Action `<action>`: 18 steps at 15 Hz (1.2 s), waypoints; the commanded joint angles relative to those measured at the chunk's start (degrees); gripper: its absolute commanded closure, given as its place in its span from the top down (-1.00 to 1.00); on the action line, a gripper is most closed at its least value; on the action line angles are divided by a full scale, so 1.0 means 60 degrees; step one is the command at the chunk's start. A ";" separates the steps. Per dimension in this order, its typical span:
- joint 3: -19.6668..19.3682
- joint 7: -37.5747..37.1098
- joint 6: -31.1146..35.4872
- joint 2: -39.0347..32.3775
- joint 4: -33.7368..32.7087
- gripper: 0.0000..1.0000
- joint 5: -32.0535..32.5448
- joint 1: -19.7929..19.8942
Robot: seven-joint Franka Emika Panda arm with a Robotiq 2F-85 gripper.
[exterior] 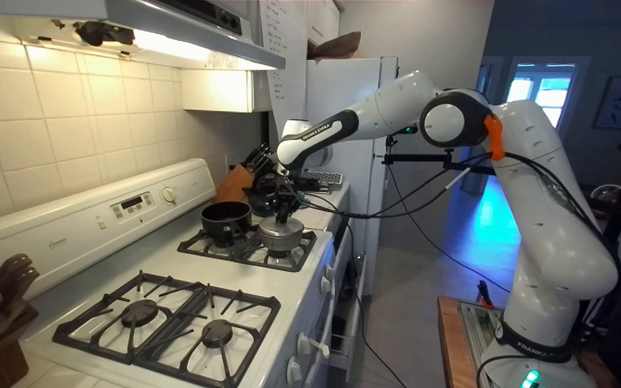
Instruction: Put the silver lid on the silver pot.
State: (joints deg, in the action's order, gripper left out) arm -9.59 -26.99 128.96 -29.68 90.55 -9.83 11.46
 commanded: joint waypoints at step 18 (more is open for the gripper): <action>0.0775 0.1535 -0.0949 0.1223 0.0579 1.00 -0.0868 -0.0068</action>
State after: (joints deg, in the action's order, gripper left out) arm -7.03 -23.87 126.83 -26.50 90.39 -11.16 10.57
